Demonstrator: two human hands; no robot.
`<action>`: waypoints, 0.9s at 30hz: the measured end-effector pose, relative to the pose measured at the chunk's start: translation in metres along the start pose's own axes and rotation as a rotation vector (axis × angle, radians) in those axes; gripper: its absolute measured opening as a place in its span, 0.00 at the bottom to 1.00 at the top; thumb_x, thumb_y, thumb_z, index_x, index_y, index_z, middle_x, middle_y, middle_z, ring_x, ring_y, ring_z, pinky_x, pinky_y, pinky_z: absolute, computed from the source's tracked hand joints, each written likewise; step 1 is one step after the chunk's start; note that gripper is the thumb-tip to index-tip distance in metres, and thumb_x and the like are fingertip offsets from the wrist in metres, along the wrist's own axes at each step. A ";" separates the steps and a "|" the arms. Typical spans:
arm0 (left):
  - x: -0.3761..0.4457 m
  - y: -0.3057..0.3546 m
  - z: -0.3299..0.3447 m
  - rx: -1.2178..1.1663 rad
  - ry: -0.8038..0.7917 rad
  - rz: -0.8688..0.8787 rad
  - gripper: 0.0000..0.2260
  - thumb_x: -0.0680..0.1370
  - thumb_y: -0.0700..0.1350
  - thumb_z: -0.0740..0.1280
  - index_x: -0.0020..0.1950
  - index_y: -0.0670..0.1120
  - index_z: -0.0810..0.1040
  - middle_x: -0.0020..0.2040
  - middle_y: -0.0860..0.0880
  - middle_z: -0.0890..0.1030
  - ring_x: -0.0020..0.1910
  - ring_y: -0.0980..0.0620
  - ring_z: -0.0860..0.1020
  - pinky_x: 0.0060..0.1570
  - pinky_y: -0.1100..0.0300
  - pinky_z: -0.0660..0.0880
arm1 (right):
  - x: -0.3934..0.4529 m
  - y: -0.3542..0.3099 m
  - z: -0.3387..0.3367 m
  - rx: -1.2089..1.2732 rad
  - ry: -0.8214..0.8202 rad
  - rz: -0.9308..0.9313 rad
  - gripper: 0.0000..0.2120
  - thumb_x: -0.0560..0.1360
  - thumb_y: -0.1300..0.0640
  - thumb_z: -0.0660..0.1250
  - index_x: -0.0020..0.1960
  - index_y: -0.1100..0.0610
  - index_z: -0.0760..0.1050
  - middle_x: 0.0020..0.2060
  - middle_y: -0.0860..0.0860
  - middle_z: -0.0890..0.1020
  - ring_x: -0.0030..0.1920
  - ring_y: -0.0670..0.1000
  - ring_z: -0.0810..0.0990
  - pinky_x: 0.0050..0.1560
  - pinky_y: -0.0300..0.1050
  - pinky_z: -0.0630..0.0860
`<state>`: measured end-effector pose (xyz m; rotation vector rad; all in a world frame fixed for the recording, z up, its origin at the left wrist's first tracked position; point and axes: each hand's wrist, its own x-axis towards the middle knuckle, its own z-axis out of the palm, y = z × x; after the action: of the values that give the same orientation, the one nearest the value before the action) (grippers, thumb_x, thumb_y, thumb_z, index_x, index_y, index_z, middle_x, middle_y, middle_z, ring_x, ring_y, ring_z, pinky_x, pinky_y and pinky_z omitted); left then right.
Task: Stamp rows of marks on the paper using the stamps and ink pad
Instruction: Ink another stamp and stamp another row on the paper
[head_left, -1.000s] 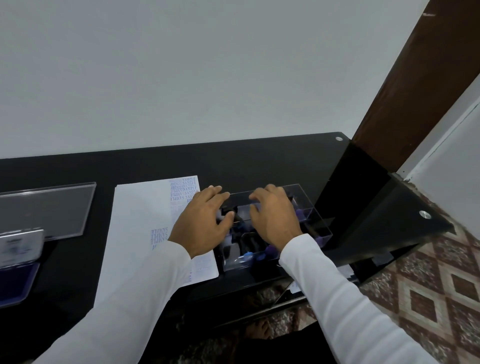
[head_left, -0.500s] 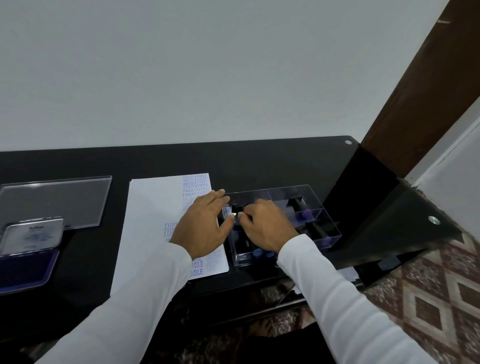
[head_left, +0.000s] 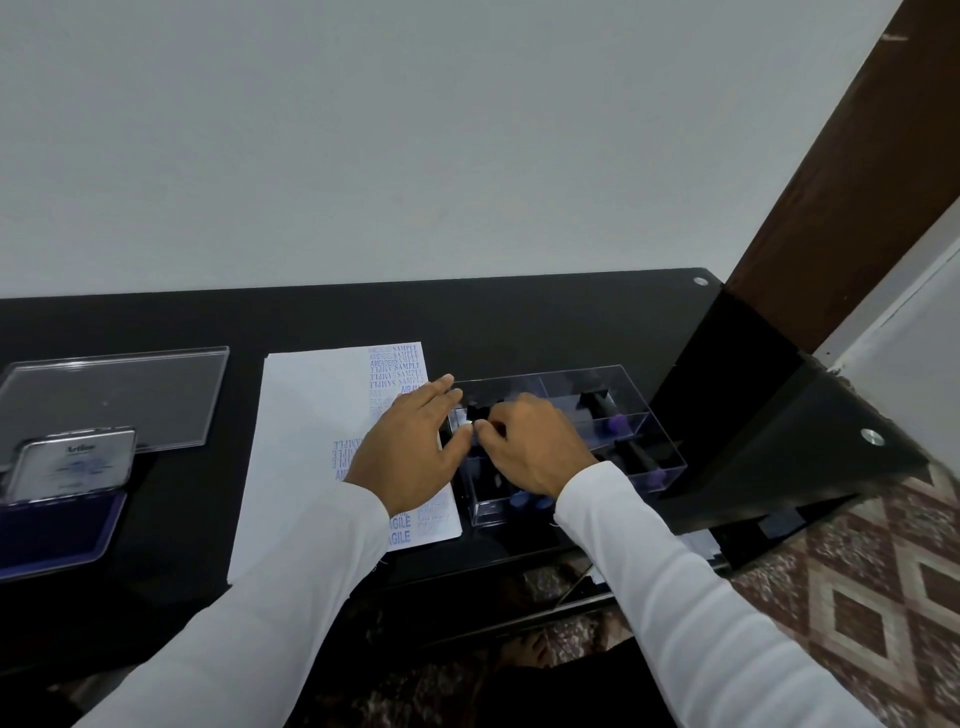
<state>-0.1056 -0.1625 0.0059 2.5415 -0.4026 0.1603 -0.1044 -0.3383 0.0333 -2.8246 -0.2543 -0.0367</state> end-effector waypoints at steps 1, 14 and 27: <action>0.000 0.000 0.000 -0.001 0.001 0.001 0.25 0.83 0.59 0.59 0.78 0.51 0.67 0.80 0.56 0.62 0.78 0.53 0.61 0.75 0.54 0.61 | 0.001 0.001 0.001 0.018 0.004 0.000 0.16 0.80 0.43 0.58 0.42 0.52 0.76 0.41 0.50 0.76 0.41 0.52 0.75 0.45 0.47 0.73; -0.001 0.003 -0.001 0.008 -0.006 -0.017 0.25 0.83 0.58 0.59 0.79 0.51 0.65 0.80 0.56 0.61 0.78 0.53 0.61 0.73 0.58 0.60 | -0.001 0.002 0.003 0.187 0.227 0.104 0.13 0.80 0.61 0.65 0.64 0.54 0.76 0.58 0.53 0.72 0.57 0.52 0.74 0.58 0.46 0.77; 0.000 0.003 -0.002 0.044 -0.017 -0.011 0.26 0.83 0.59 0.58 0.79 0.51 0.64 0.81 0.56 0.60 0.79 0.53 0.58 0.75 0.56 0.58 | 0.000 -0.004 0.001 0.191 0.332 0.086 0.10 0.80 0.58 0.64 0.61 0.55 0.78 0.56 0.51 0.72 0.49 0.48 0.73 0.52 0.39 0.75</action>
<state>-0.1064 -0.1643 0.0091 2.5894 -0.3954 0.1450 -0.1055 -0.3341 0.0332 -2.5834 -0.0563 -0.4336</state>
